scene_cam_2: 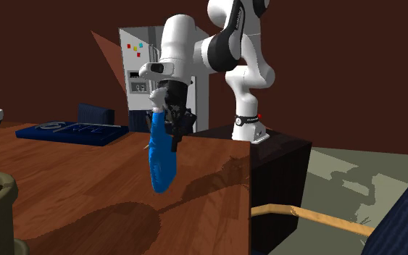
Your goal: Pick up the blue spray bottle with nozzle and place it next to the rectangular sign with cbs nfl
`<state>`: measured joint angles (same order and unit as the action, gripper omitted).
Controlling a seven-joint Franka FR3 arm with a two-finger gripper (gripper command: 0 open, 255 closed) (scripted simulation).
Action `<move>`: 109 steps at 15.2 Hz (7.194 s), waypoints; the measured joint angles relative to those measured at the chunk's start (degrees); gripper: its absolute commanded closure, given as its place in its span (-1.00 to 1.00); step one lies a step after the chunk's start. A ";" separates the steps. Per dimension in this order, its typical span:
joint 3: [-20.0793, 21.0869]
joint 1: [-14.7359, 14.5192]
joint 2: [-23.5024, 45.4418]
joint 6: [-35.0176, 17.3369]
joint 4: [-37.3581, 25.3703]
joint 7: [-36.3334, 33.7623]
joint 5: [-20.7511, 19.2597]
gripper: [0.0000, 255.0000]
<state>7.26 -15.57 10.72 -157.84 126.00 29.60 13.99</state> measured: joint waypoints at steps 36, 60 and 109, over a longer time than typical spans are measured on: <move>-1.13 0.32 -12.11 26.11 -14.22 -5.90 -4.43 1.00; -7.59 6.13 -11.69 40.07 -26.49 5.32 -1.16 1.00; -17.89 26.01 16.80 44.18 -49.35 38.58 12.67 1.00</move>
<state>-10.64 10.44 27.52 -113.66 76.65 68.18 26.66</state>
